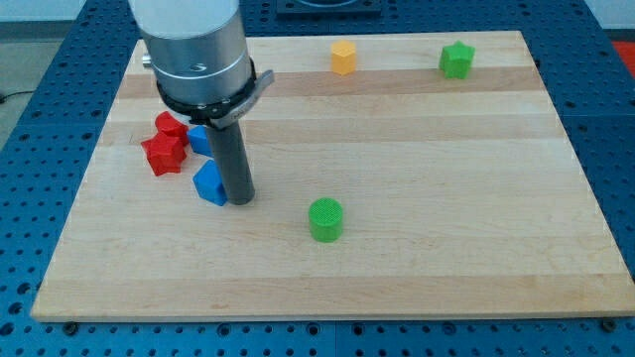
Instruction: Place the blue cube towards the right side of the red star
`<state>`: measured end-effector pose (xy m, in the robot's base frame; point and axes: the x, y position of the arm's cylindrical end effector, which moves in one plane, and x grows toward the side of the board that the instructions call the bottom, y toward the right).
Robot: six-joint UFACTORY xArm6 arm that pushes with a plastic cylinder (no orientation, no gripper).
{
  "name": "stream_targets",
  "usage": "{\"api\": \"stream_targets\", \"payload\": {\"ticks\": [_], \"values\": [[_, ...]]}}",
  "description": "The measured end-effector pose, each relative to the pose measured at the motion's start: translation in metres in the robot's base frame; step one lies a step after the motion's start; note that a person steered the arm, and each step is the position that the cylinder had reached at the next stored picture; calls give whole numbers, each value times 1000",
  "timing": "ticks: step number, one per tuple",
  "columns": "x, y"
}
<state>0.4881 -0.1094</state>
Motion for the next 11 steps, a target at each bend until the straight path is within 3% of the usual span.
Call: {"api": "stream_targets", "payload": {"ticks": [3,6,9,11], "values": [[1,-40],[-2,-36],[-39,-36],[-36,78]]}}
